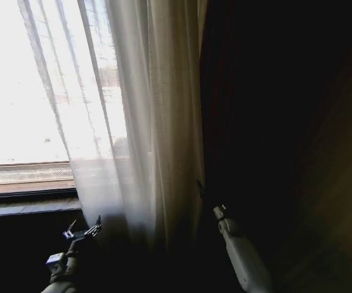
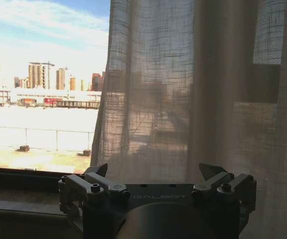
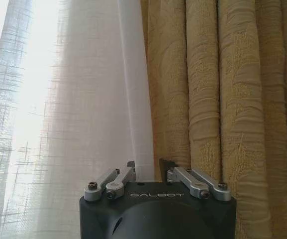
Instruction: Open the curtains by pulling them apart, changing their state from closed to fully open.
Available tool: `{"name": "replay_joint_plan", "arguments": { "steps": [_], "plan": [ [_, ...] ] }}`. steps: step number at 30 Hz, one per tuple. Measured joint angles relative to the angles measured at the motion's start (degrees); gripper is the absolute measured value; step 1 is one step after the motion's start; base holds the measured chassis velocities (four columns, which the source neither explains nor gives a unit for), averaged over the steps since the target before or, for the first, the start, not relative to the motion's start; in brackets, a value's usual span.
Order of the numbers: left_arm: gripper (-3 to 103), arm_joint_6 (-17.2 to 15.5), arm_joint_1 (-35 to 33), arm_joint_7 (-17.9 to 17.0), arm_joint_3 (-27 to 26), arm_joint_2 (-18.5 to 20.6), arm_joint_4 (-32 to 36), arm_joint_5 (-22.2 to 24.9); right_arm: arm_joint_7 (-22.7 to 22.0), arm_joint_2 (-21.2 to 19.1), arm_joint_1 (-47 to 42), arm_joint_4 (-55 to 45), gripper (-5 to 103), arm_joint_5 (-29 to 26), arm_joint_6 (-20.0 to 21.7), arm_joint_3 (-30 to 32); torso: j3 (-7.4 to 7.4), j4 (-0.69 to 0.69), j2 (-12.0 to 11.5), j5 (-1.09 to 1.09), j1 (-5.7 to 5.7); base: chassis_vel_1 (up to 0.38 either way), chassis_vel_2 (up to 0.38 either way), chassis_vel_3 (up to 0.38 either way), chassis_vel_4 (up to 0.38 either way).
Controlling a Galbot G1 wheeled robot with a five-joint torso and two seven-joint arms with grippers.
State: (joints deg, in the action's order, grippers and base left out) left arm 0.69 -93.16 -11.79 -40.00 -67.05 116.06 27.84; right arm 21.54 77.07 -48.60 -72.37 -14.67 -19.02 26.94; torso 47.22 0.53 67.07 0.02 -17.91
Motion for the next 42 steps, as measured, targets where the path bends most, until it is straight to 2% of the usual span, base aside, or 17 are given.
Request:
{"name": "replay_joint_plan", "arguments": {
  "steps": [1, 3, 6, 10, 12, 16, 19, 22, 28, 35, 42],
  "plan": [
    [100, 0.0, 0.0, 0.0, 0.0, 0.0, 0.0, 0.0, 0.0, 0.0, 0.0, 0.0, 22, 0.0, 0.0, 0.0, 0.0, 0.0, 0.0, 0.0, 0.0, 0.0, 0.0, 0.0, 0.0],
    [100, 0.0, 0.0, 0.0, 0.0, 0.0, 0.0, 0.0, -0.5, -0.2, -0.8, -0.9, 33, 0.0, 0.4, 0.0, 0.0, -0.02, 0.0, -0.02, 0.0, 0.0, 0.0, 0.0, 0.0],
    [100, 0.0, 0.0, 0.0, 0.0, 0.0, 0.0, 0.0, -1.2, -0.5, -1.9, -2.2, 38, 0.0, 1.0, 0.0, -0.01, -0.03, 0.0, -0.03, 0.0, 0.0, 0.0, 0.0, 0.0],
    [100, 0.0, 0.0, 0.0, 0.0, 0.0, 0.0, 0.0, -2.8, -1.9, -5.9, -6.4, 60, 0.2, 2.0, 0.0, -0.01, -0.02, 0.0, -0.02, 0.01, 0.0, 0.0, 0.0, 0.0],
    [100, 0.0, 0.0, 0.0, 0.0, 0.0, 0.0, 0.0, -3.5, -2.4, -7.2, -7.6, 60, 0.8, 2.2, 0.1, -0.01, -0.01, 0.0, -0.02, 0.01, 0.0, 0.0, 0.0, 0.0],
    [100, 0.0, 0.0, 0.0, 0.0, 0.0, 0.0, 0.0, -5.6, -3.9, -10.7, -10.5, 82, 2.7, 2.5, 1.0, 0.0, -0.02, 0.0, -0.02, 0.0, 0.0, 0.0, 0.0, 0.0],
    [100, 0.0, 0.0, 0.0, 0.0, 0.0, 0.0, 0.0, -6.1, -4.4, -12.1, -11.6, 88, 2.9, 2.5, 1.7, -0.01, -0.02, 0.0, -0.02, 0.01, 0.0, 0.0, 0.0, 0.0],
    [100, 0.0, 0.0, 0.0, 0.0, 0.0, 0.0, 0.0, -7.0, -4.7, -14.0, -13.8, 99, 2.7, 2.5, 2.6, -0.01, -0.03, 0.0, -0.02, 0.01, 0.0, 0.0, 0.0, 0.0],
    [100, 0.0, 0.0, 0.0, 0.0, 0.0, 0.0, 0.0, -7.0, -4.7, -17.0, -16.8, 100, 1.6, 2.8, 3.6, -0.01, -0.02, 0.0, -0.02, 0.0, 0.0, 0.0, 0.0, 0.0],
    [100, 0.0, 0.0, 0.0, 0.0, 0.0, 0.0, 0.0, -3.2, -4.2, -19.4, -18.1, 100, 2.4, 2.7, 4.9, -0.01, -0.02, 0.0, -0.02, 0.01, 0.0, 0.0, 0.0, 0.0],
    [100, 0.0, 0.0, 0.0, 0.0, 0.0, 0.0, 0.0, -2.6, -3.4, -19.3, -18.2, 100, 2.8, 2.7, 4.5, -0.01, -0.02, 0.0, -0.02, 0.01, 0.0, 0.0, 0.0, 0.0]
  ]
}}
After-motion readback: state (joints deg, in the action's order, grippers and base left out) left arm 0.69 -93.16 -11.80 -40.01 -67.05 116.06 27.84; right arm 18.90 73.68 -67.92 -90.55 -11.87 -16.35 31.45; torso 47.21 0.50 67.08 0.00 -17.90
